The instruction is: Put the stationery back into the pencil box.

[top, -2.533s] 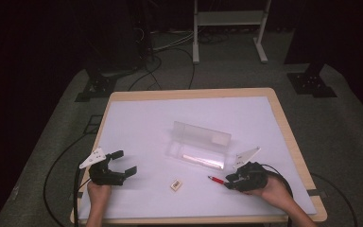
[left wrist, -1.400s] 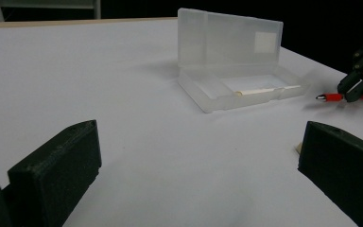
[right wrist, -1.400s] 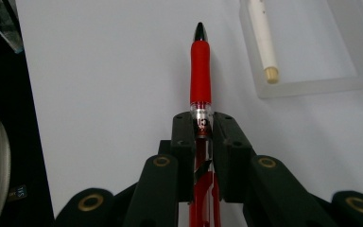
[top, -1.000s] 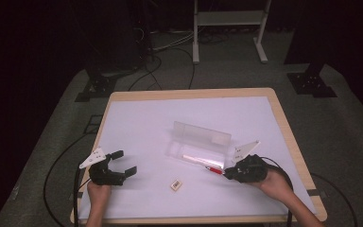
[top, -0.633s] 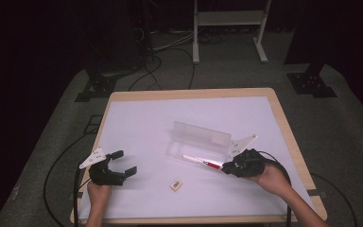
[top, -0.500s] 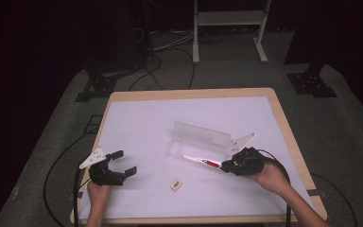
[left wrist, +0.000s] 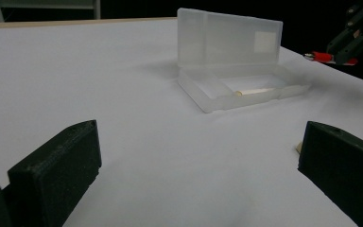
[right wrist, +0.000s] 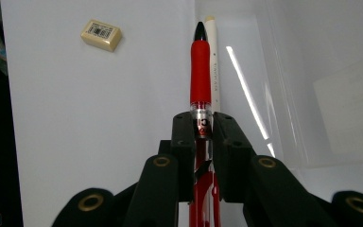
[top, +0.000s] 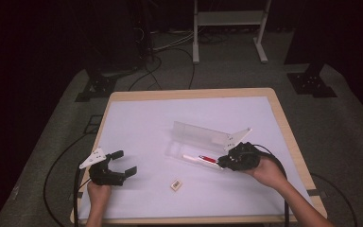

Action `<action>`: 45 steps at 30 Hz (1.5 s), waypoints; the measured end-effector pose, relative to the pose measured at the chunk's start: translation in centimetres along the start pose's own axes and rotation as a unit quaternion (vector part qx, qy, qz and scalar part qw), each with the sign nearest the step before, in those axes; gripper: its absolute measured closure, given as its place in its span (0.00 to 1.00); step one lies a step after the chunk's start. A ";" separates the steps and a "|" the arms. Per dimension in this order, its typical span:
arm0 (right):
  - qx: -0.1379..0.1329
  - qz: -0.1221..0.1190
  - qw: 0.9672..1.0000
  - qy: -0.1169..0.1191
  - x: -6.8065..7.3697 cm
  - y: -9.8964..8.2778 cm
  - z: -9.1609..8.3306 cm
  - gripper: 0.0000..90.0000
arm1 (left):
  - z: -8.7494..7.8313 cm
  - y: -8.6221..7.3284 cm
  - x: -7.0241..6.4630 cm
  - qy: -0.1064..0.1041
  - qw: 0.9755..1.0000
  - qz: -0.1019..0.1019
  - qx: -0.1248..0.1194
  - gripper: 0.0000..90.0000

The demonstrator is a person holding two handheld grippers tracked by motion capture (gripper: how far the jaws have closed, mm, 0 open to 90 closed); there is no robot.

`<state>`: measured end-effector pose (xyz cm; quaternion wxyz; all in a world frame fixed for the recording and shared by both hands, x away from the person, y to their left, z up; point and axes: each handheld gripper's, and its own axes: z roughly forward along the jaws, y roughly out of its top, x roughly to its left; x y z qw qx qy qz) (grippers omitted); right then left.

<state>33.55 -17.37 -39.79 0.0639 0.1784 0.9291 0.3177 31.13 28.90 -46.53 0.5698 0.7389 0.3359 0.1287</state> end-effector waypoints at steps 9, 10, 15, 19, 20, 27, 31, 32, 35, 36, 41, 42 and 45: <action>0.000 -0.006 1.000 -0.001 -0.3 0.8 0.3 0.88 | 0.0 0.0 0.0 0.000 1.000 0.000 0.000 0.00; 0.000 -0.006 1.000 -0.001 -0.3 0.9 0.3 0.88 | 0.0 0.0 0.0 0.000 1.000 0.000 0.000 0.00; 0.000 -0.011 1.000 -0.001 -0.4 1.4 0.4 0.88 | 0.0 0.0 0.0 0.000 1.000 0.000 0.000 0.00; 0.001 -0.013 1.000 -0.002 -0.6 1.7 0.5 0.88 | 0.0 0.0 0.0 0.000 1.000 0.000 0.000 0.00; 0.002 -0.010 1.000 -0.003 -0.7 1.8 0.5 0.88 | 0.0 0.0 0.0 0.000 1.000 0.000 0.000 0.00; 0.005 -0.006 1.000 -0.002 -1.2 2.0 0.9 0.88 | 0.0 0.0 0.0 0.000 1.000 0.000 0.000 0.00; 0.006 -0.005 1.000 -0.002 -1.4 2.3 1.1 0.88 | 0.0 0.0 0.0 0.000 1.000 0.000 0.001 0.00; 0.006 -0.006 1.000 -0.002 -1.4 2.4 1.2 0.88 | 0.0 0.0 0.0 0.000 1.000 0.000 0.001 0.00; 0.008 -0.009 1.000 -0.001 -1.5 2.7 1.4 0.88 | 0.0 0.0 0.0 0.000 1.000 0.001 0.001 0.00; 0.010 -0.010 1.000 -0.002 -1.5 2.7 1.4 0.88 | 0.0 0.0 0.0 0.000 1.000 0.001 0.001 0.00; 0.010 -0.011 1.000 -0.001 -1.6 3.0 1.8 0.88 | 0.0 0.0 0.0 0.000 1.000 0.002 0.001 0.00; 0.010 -0.010 1.000 -0.001 -1.6 3.1 1.9 0.88 | 0.0 0.0 0.0 0.000 1.000 0.001 0.001 0.00; 0.012 -0.012 1.000 -0.001 -1.7 3.3 2.2 0.88 | 0.0 0.0 0.0 0.000 1.000 0.001 0.001 0.00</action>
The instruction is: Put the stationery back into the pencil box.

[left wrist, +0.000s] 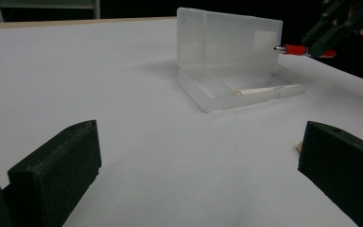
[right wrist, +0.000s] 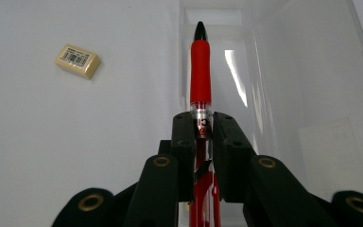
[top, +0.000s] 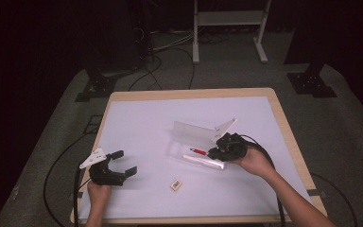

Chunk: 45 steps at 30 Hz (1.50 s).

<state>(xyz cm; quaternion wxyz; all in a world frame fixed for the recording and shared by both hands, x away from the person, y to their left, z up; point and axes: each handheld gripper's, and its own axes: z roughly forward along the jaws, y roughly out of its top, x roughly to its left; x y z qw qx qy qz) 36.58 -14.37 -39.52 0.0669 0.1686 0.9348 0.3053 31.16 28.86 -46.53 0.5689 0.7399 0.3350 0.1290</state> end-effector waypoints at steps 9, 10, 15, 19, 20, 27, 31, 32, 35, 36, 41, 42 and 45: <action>0.006 0.007 1.000 0.003 -0.6 0.2 1.0 0.88 | 0.0 0.0 0.0 0.000 1.000 0.001 0.000 0.00; 0.007 0.010 1.000 0.003 -0.6 0.2 1.2 0.88 | 0.0 0.0 0.0 0.000 1.000 0.001 0.000 0.00; 0.010 0.010 1.000 0.006 -1.0 0.4 1.8 0.88 | 0.0 0.0 0.0 0.000 1.000 0.001 0.000 0.00; 0.012 0.012 1.000 0.006 -1.1 0.5 2.3 0.88 | 0.0 0.0 0.0 0.000 1.000 0.000 0.000 0.00; 0.013 0.016 1.000 0.007 -1.2 0.6 2.4 0.88 | 0.0 0.0 0.0 -0.001 1.000 0.000 0.000 0.00; 0.017 0.018 1.000 0.008 -1.4 0.8 3.1 0.88 | 0.0 0.0 0.0 -0.001 1.000 0.001 0.000 0.00; 0.019 0.017 1.000 0.008 -1.7 0.8 3.5 0.88 | 0.0 0.0 0.0 -0.001 1.000 0.001 0.000 0.00; 0.019 0.021 1.000 0.007 -1.7 0.8 3.6 0.88 | 0.0 0.0 0.0 -0.001 1.000 0.001 0.000 0.00; 0.022 0.022 0.999 0.007 -1.9 0.8 3.9 0.88 | 0.0 0.0 0.0 -0.001 1.000 0.001 0.000 0.00; 0.023 0.022 0.999 0.007 -2.0 0.8 4.0 0.88 | 0.0 0.0 0.0 -0.001 1.000 0.001 0.000 0.00; 0.025 0.027 0.999 0.007 -2.2 0.8 4.4 0.88 | 0.0 0.0 0.0 -0.001 1.000 0.001 0.000 0.00; 0.026 0.027 0.999 0.006 -2.2 0.8 4.5 0.88 | 0.0 0.0 0.0 -0.001 1.000 0.001 0.000 0.00; 0.028 0.027 0.999 0.006 -2.4 0.8 4.6 0.88 | 0.0 0.0 0.0 -0.001 1.000 0.001 0.000 0.00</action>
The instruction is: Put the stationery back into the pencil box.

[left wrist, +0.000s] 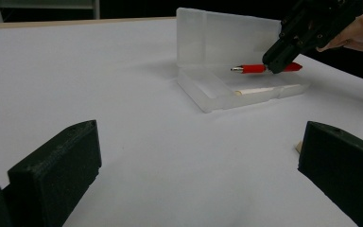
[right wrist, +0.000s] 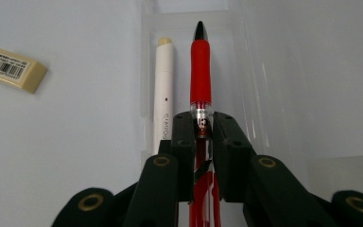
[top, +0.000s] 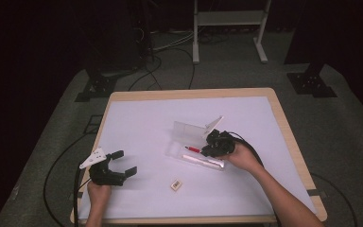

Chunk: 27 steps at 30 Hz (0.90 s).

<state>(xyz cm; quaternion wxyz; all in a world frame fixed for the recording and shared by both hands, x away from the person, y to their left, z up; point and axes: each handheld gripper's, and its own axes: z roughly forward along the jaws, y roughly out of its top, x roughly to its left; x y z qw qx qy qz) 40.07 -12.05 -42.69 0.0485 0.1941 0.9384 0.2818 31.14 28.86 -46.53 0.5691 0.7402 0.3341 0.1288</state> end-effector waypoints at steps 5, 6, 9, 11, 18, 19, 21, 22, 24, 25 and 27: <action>0.001 0.003 1.000 -0.001 -0.1 0.0 0.3 0.88 | 0.0 0.0 0.0 0.000 1.000 0.001 0.000 0.00; 0.002 0.003 1.000 0.000 -0.1 0.0 0.3 0.88 | 0.0 0.0 0.0 0.000 1.000 0.000 0.000 0.00; 0.002 0.004 1.000 0.000 -0.2 0.1 0.5 0.88 | 0.0 0.0 0.0 0.000 1.000 0.001 0.001 0.00; 0.003 0.003 1.000 0.000 -0.3 0.1 0.6 0.88 | 0.0 0.0 0.0 0.000 1.000 0.001 0.001 0.00; 0.008 0.006 1.000 0.002 -0.4 0.2 1.2 0.88 | 0.0 0.0 0.0 0.000 1.000 0.000 0.000 0.00; 0.008 0.005 1.000 0.002 -0.4 0.2 1.3 0.88 | 0.0 0.0 0.0 0.000 1.000 0.000 0.000 0.00; 0.008 0.007 1.000 0.003 -0.4 0.2 1.4 0.88 | 0.0 0.0 0.0 0.000 1.000 0.000 0.000 0.00; 0.008 0.008 1.000 0.005 -0.4 0.2 1.5 0.88 | 0.0 0.0 0.0 -0.001 1.000 0.000 0.000 0.00; 0.008 0.008 1.000 0.007 -0.4 0.2 1.7 0.88 | 0.0 0.0 0.0 -0.001 1.000 0.000 0.000 0.00; 0.008 0.008 1.000 0.007 -0.4 0.2 1.8 0.88 | 0.0 0.0 0.0 -0.001 1.000 0.000 0.000 0.00; 0.008 0.010 1.000 0.008 -0.4 0.2 1.9 0.87 | 0.0 0.0 0.0 -0.001 1.000 0.000 0.000 0.00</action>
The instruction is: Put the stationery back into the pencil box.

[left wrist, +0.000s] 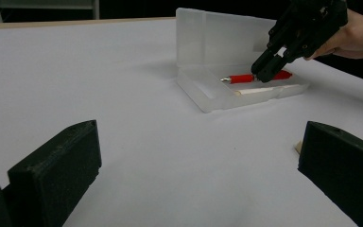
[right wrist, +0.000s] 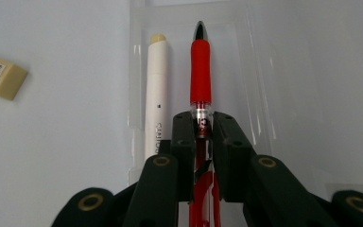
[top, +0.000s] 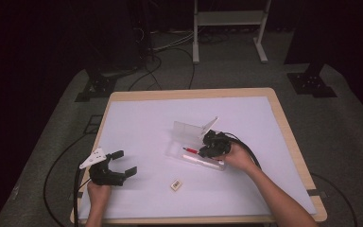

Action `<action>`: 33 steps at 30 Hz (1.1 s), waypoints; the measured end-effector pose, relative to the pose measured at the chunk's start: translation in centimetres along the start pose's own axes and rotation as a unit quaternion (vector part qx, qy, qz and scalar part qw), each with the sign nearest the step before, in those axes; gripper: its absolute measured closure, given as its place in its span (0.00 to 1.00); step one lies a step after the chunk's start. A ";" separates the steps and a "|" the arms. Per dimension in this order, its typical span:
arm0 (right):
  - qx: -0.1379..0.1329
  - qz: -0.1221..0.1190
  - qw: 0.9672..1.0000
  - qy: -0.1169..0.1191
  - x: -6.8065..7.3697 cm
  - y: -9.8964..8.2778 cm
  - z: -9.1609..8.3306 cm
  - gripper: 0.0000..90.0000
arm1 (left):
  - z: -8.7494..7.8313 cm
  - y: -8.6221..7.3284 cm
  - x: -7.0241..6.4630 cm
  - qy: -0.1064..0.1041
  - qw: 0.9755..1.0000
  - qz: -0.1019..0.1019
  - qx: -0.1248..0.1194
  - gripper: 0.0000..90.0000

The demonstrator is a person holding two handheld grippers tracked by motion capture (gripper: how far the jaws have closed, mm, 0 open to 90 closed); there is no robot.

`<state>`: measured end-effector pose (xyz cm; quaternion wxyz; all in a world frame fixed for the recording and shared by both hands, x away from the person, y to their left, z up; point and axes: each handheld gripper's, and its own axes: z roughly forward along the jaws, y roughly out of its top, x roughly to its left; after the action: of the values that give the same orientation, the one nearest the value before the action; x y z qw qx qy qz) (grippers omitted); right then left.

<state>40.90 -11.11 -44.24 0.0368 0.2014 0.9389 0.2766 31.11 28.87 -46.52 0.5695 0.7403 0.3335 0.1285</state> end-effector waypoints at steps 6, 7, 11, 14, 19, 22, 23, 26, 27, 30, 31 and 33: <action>0.003 0.005 1.000 0.003 -0.1 -0.2 0.3 0.87 | 0.0 0.0 0.0 0.000 1.000 0.000 0.000 0.00; 0.005 0.006 1.000 0.003 -0.1 -0.3 0.4 0.87 | 0.0 0.0 0.0 0.000 1.000 0.000 0.000 0.00; 0.006 0.010 1.000 0.005 -0.1 -0.5 0.6 0.87 | 0.0 0.0 0.0 0.000 1.000 0.000 0.001 0.00; 0.006 0.010 1.000 0.007 -0.1 -0.5 0.6 0.87 | 0.0 0.0 0.0 0.000 1.000 0.000 0.001 0.00; 0.002 0.011 1.000 0.010 -0.1 -0.6 0.5 0.85 | 0.0 0.0 0.0 0.000 1.000 0.000 0.000 0.00; -0.006 0.011 1.000 0.009 0.0 -0.6 0.3 0.82 | 0.0 0.0 0.0 0.000 1.000 0.000 0.001 0.00; -0.006 0.011 1.000 0.008 0.1 -0.6 0.2 0.81 | 0.0 0.0 0.0 0.000 1.000 0.000 0.001 0.00; -0.016 0.006 1.000 0.004 0.1 -0.6 -0.1 0.79 | 0.0 0.0 0.0 0.000 1.000 0.001 0.001 0.00; -0.017 0.008 1.000 0.002 0.1 -0.6 -0.2 0.79 | 0.0 0.0 0.0 0.000 1.000 0.000 0.001 0.00; -0.024 0.010 1.000 0.000 0.1 -0.6 -0.6 0.78 | 0.0 0.0 0.0 0.000 1.000 0.000 0.001 0.00; -0.025 0.009 1.000 -0.001 0.1 -0.7 -0.7 0.78 | 0.0 0.0 0.0 0.001 1.000 0.000 0.001 0.00; -0.030 0.009 1.000 -0.003 0.2 -0.7 -1.0 0.77 | 0.0 0.0 0.0 0.001 1.000 0.000 0.001 0.00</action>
<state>40.33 -12.09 -43.79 0.0428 0.2092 0.9283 0.3043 31.12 28.85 -46.53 0.5687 0.7407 0.3338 0.1288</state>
